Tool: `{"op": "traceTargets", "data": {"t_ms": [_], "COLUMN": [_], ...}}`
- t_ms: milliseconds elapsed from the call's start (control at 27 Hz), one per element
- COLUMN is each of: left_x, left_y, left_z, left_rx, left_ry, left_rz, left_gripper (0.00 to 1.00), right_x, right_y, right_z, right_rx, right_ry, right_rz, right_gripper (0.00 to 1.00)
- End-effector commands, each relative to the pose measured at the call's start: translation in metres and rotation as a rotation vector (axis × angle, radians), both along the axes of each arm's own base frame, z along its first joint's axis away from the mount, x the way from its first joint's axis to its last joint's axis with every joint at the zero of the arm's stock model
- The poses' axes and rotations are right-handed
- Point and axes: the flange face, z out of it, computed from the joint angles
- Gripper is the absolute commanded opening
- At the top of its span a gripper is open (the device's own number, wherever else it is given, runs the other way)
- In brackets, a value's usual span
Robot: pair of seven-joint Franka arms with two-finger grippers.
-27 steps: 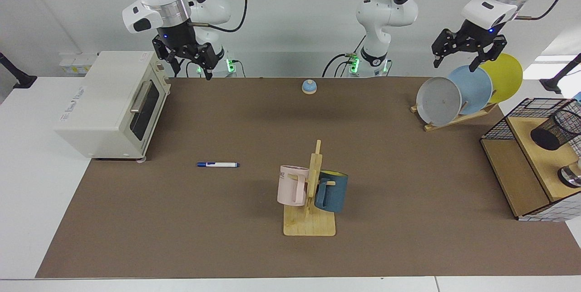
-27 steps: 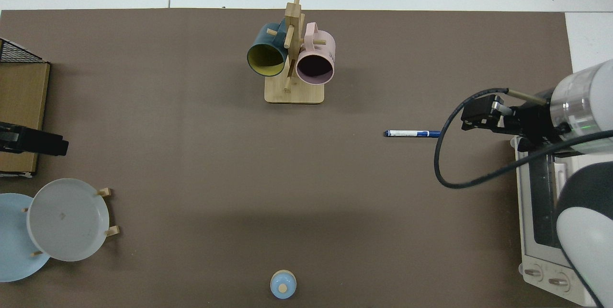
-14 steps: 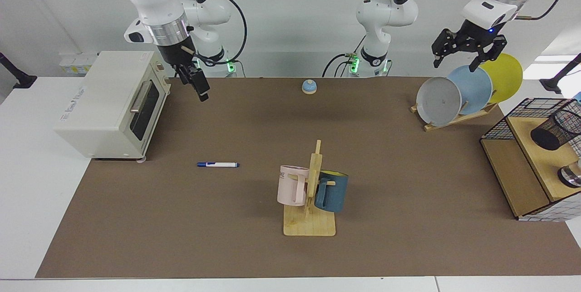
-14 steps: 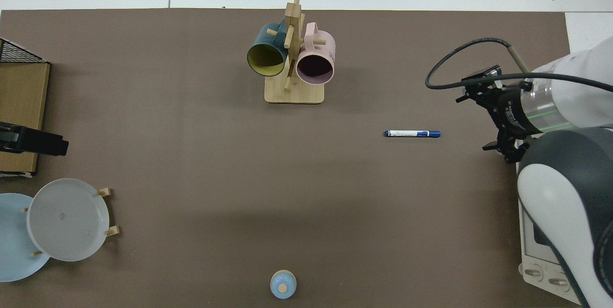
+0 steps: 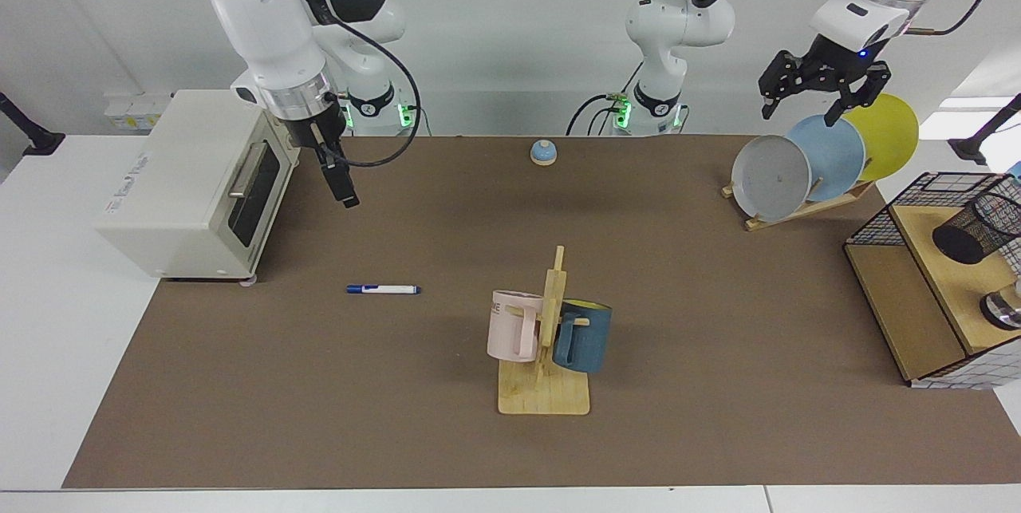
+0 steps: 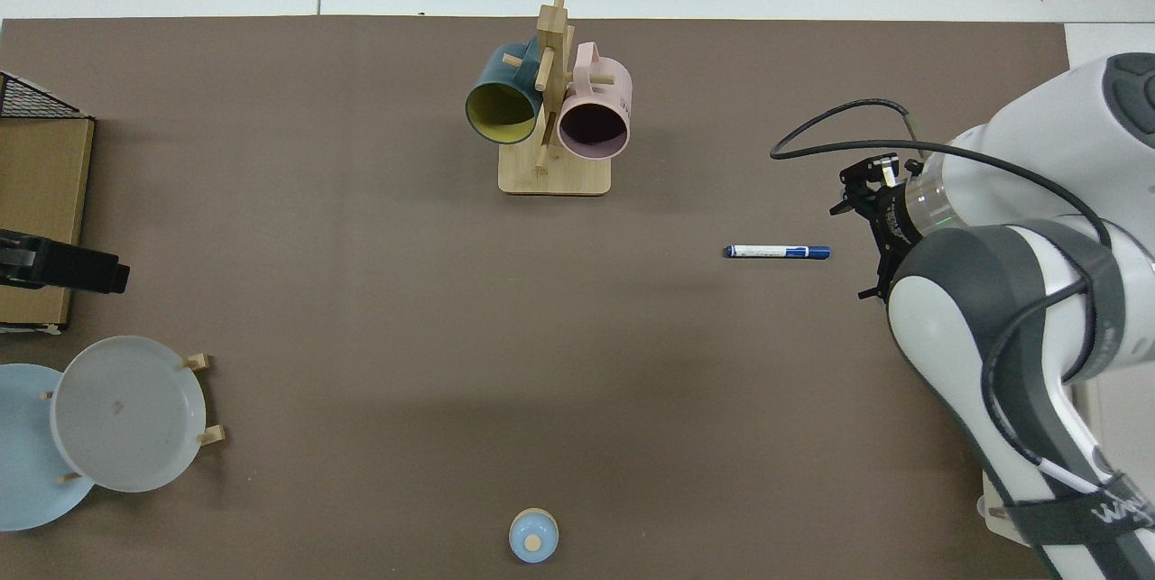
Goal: Put markers into pen holder
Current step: 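Move the right gripper over the blue-capped white marker, then lower the right gripper and close it on the marker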
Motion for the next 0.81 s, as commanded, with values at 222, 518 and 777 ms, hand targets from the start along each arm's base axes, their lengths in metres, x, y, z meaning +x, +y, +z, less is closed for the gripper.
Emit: {"op": "traceTargets", "data": {"t_ms": [222,518,777], "left_x": [-0.005,-0.005,-0.005], "left_y": [0.002,0.002,0.003], "left_z": [0.004,0.004,0.005], "left_rx": [0.01,0.01,0.012], "left_ry": [0.007,0.006,0.005], "left_rz": [0.008,0.007,0.008], "left_gripper": [1.0,1.0,1.0], "right_x": [0.023,0.029,0.033], "right_y": [-0.021,-0.009,-0.011], "right_z": [-0.043,-0.093,-0.133], "right_rx": [0.003,0.019,0.026], "right_ry": [-0.051,-0.067,-0.088], "right_rz": [-0.149,-0.241,-0.265], "right_gripper": [0.99,0.99,0.99]}}
